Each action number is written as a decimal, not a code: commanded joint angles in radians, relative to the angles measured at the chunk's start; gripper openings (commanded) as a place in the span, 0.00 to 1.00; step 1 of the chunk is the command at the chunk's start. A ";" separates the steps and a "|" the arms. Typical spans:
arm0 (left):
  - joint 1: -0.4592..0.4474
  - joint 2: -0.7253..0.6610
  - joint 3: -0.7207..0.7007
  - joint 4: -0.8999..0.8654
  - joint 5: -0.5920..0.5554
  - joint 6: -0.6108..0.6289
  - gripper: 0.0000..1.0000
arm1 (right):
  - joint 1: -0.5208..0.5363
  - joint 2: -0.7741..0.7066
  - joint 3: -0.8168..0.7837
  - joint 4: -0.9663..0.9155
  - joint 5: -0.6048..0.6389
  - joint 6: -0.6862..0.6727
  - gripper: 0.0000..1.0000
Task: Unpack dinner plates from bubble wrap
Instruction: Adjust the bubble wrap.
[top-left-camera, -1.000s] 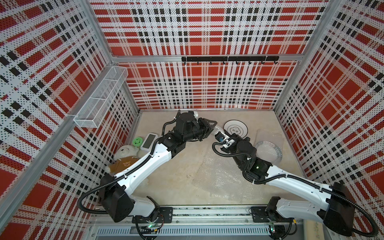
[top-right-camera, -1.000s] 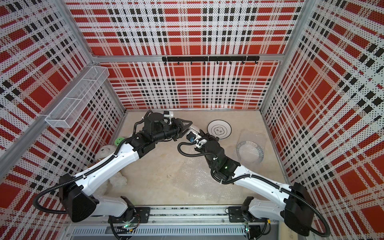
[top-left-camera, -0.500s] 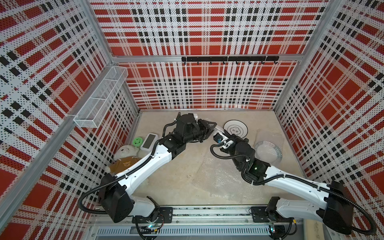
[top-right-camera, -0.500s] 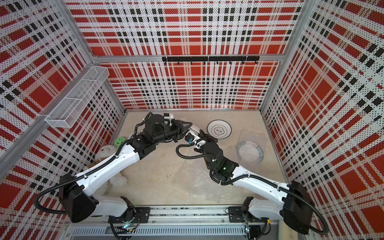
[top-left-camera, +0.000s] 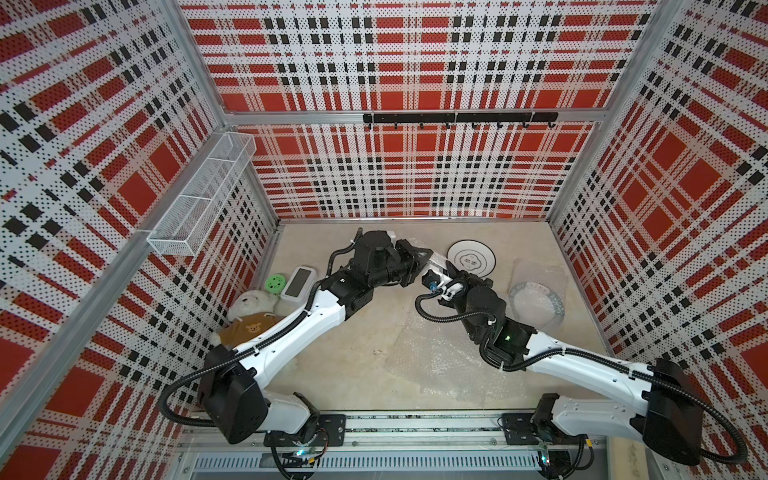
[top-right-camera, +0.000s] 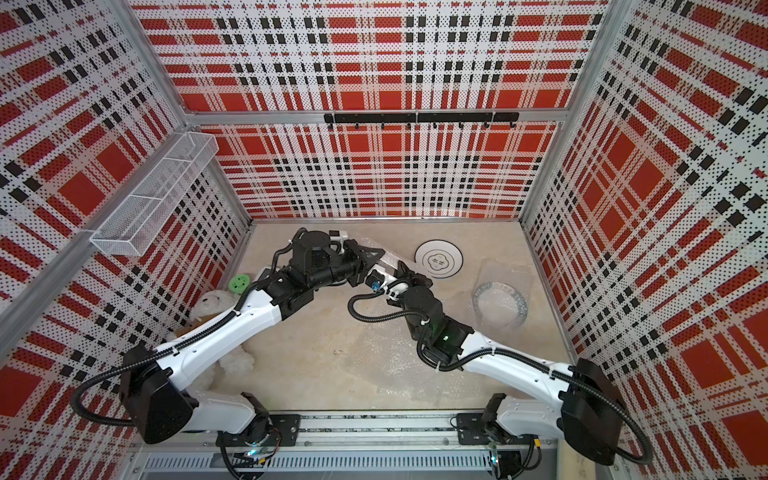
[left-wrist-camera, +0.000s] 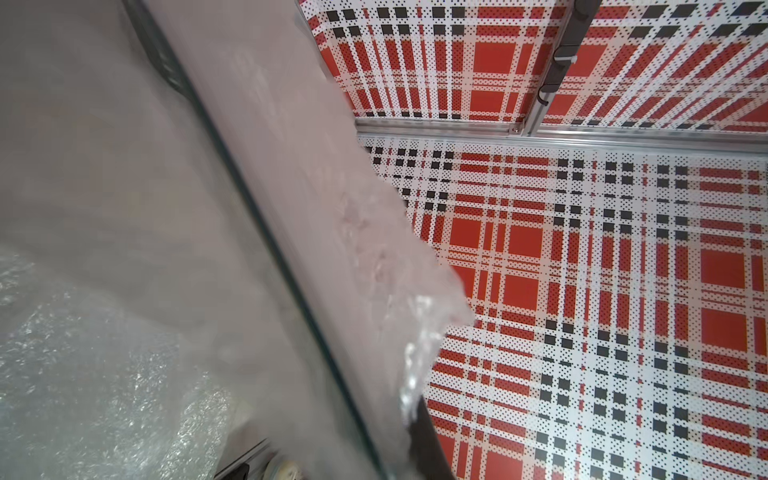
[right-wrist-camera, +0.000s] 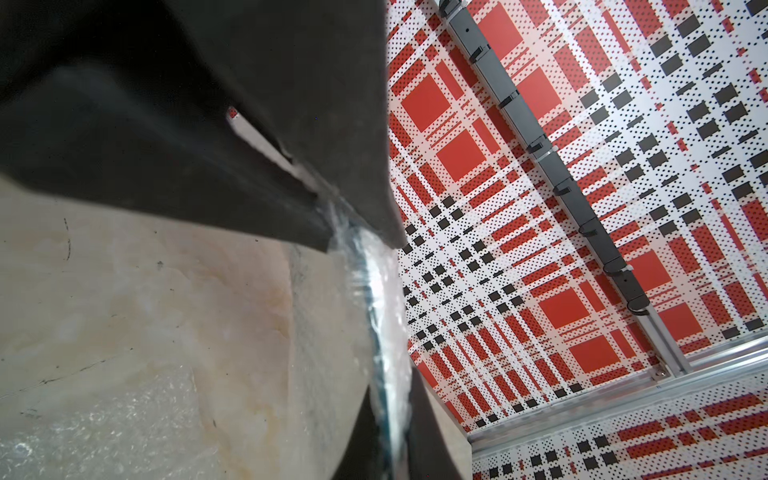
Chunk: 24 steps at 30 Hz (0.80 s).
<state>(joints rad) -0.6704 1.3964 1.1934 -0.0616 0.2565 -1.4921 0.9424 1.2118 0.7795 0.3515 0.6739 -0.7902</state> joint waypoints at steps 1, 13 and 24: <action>-0.004 -0.017 -0.027 0.039 -0.006 0.031 0.01 | 0.004 -0.015 0.020 0.132 0.014 0.063 0.00; 0.117 -0.039 -0.036 0.007 0.264 0.254 0.00 | -0.002 -0.258 0.162 -0.428 -0.005 0.429 1.00; -0.009 -0.001 -0.150 0.146 0.661 0.419 0.00 | -0.429 -0.248 0.340 -0.940 -0.264 1.053 1.00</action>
<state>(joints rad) -0.6361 1.3918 1.0588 -0.0525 0.7643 -1.0981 0.5903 0.9329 1.0966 -0.4141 0.5522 0.0360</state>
